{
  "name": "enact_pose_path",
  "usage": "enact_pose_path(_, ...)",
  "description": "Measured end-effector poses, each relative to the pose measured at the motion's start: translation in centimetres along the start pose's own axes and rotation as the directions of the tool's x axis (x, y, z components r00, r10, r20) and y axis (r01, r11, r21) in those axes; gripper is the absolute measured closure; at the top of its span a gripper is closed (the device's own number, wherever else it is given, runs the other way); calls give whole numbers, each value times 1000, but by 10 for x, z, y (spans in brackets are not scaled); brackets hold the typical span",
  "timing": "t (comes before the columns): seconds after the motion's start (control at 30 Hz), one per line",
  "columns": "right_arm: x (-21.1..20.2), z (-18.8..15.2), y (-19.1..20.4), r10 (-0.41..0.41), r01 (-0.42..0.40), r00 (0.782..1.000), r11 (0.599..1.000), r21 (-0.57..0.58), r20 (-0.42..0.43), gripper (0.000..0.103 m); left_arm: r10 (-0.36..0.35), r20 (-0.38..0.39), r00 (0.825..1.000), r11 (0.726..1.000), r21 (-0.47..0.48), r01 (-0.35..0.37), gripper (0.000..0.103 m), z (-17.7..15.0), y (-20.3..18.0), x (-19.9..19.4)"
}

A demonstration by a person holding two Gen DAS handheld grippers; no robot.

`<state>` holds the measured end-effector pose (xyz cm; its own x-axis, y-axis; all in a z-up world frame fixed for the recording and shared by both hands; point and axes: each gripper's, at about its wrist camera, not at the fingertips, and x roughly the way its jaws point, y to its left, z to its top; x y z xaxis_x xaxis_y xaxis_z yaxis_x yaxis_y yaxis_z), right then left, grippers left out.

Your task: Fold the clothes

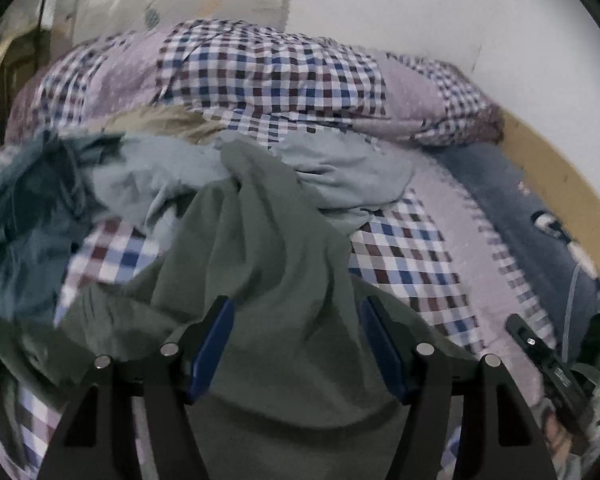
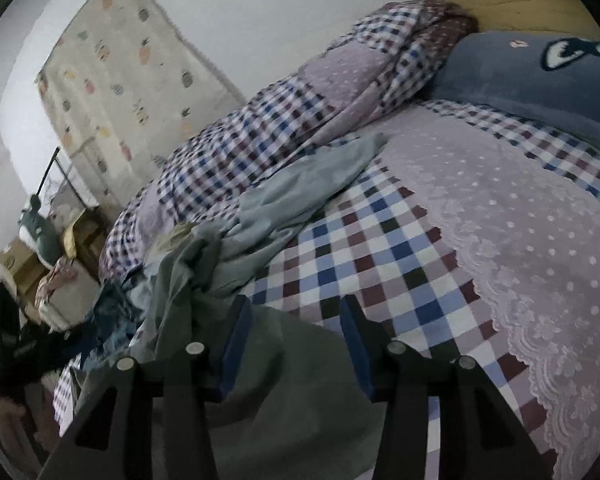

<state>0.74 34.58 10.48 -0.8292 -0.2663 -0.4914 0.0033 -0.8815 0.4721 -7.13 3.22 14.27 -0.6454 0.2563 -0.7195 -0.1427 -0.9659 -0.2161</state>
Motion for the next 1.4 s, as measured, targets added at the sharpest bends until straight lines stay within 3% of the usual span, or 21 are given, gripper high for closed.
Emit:
enact_pose_path(0.17,0,4,0,38,-38,999,999,-3,5,49,111,-9,994,987,116,-109,33,21,-37,27)
enact_pose_path(0.3,5,4,-3,66,-65,998,997,34,-4,48,214,-17,977,961,184,-207,33,34,-54,60)
enact_pose_path(0.53,11,2,-1,88,-88,996,996,22,-20,48,381,-25,924,895,260,-362,33,53,-64,124)
enact_pose_path(0.67,13,2,-3,94,-93,995,995,19,-29,48,476,-53,878,847,295,-441,34,62,-60,161)
enact_pose_path(0.7,14,2,-4,95,-95,995,995,22,-30,48,488,-62,871,843,291,-451,42,64,-56,167)
enact_pose_path(0.8,16,3,-8,97,-96,995,995,31,-34,48,486,-86,869,856,246,-455,84,68,-41,174)
enact_pose_path(0.83,16,4,-9,93,-92,995,995,32,-35,48,469,-79,879,869,217,-444,90,68,-37,170)
enact_pose_path(0.97,17,4,-14,79,-77,996,996,40,-36,48,346,0,938,936,74,-345,95,72,-17,127)
enact_pose_path(1.03,18,4,-16,76,-75,996,996,45,-39,48,306,64,950,950,40,-309,96,73,-11,100)
enact_pose_path(1.23,21,0,-7,82,-82,995,997,13,-51,47,232,237,943,973,-80,-219,97,80,32,6)
enact_pose_path(1.4,27,-4,7,97,-99,993,995,-20,-63,47,218,347,912,965,-216,-148,97,82,90,-73)
